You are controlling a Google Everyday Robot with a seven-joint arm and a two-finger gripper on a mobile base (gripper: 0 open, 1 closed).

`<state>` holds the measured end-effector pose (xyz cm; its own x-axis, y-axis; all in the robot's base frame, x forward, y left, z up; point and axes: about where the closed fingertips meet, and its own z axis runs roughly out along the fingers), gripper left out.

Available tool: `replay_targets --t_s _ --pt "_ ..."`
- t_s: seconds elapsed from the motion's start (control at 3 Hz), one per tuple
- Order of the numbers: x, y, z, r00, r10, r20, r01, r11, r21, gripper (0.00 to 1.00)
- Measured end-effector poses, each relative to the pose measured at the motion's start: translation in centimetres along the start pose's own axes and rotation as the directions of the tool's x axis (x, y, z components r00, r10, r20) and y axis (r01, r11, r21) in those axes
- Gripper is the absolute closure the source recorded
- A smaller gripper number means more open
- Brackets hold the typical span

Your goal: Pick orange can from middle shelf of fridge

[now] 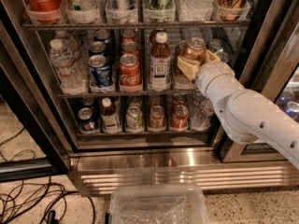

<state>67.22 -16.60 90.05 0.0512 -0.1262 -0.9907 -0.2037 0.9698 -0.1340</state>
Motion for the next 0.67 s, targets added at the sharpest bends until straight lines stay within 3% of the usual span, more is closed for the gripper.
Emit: replay_targets --t_s 0.33,0.67 --pt "0.2 0.1 -2.8 0.997 -0.03 -0.077 0.026 0.9986 -0.045 1.0" --pt "1.8 5.0 -5.7 0.975 -0.041 -0.218 0.0 0.9831 -0.183 1.0"
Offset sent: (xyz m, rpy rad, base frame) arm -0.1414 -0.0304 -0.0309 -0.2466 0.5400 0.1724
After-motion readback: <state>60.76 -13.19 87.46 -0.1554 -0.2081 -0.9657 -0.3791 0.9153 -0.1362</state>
